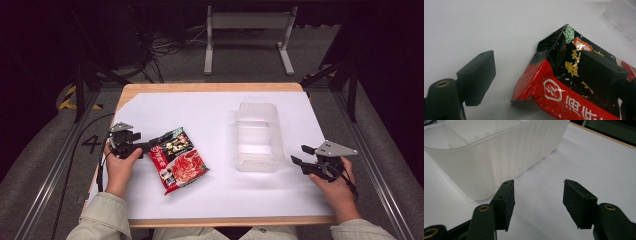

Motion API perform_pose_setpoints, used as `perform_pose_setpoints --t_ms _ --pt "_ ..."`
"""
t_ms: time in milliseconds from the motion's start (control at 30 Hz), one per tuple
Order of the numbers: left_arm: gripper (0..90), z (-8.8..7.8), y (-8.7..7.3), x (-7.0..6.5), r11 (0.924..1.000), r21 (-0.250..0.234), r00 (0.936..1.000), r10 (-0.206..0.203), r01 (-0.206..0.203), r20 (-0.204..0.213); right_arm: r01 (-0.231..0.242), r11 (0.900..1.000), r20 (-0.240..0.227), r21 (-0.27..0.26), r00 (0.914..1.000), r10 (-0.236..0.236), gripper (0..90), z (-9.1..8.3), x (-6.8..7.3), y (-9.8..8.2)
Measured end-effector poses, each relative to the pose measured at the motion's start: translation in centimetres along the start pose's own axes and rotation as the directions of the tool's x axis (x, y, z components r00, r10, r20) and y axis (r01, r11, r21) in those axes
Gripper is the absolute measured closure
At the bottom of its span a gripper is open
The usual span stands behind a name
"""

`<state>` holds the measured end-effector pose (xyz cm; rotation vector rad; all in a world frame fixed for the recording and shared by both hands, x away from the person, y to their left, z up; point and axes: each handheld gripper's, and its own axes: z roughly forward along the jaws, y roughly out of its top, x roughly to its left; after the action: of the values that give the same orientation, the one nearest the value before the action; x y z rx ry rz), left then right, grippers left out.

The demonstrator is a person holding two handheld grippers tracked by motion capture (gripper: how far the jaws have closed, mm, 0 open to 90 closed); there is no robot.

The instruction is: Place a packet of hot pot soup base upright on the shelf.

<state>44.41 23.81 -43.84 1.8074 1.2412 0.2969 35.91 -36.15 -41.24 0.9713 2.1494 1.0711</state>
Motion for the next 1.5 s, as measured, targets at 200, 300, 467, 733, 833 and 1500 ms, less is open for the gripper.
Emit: perform_pose_setpoints --t_ms 200,300,467,733,833,1500 --pt "15.7 0.8 -0.5 -0.2 0.9993 0.031 0.9998 0.02 -0.02 -0.005 0.004 1.0 0.003 0.001 1.0 -0.004 42.5 0.0 0.0 0.0" --pt "16.5 1.1 -0.6 -0.2 0.9986 0.044 0.9996 0.029 -0.029 0.004 0.004 1.0 0.002 0.0 1.0 -0.004 42.0 0.0 0.0 0.0" --pt "20.0 1.3 -0.7 -0.4 0.9976 0.055 0.9991 0.042 -0.042 0.009 0.003 1.0 -0.001 -0.001 1.0 -0.004 41.7 0.0 0.0 0.0" --pt "24.4 2.1 -1.0 -0.8 0.9917 0.106 0.9973 0.072 -0.073 0.011 0.005 1.0 -0.001 -0.001 1.0 -0.005 41.5 0.0 0.1 0.0" --pt "26.7 2.3 -1.0 -0.8 0.9904 0.107 0.996 0.086 -0.088 0.027 0.008 1.0 -0.003 -0.002 1.0 -0.008 41.3 0.0 0.1 0.0" --pt "47.6 2.6 -1.1 -1.7 0.9875 0.106 0.9931 0.118 -0.117 -0.003 0.013 1.0 -0.007 -0.001 0.9999 -0.013 40.3 0.3 0.3 0.1"
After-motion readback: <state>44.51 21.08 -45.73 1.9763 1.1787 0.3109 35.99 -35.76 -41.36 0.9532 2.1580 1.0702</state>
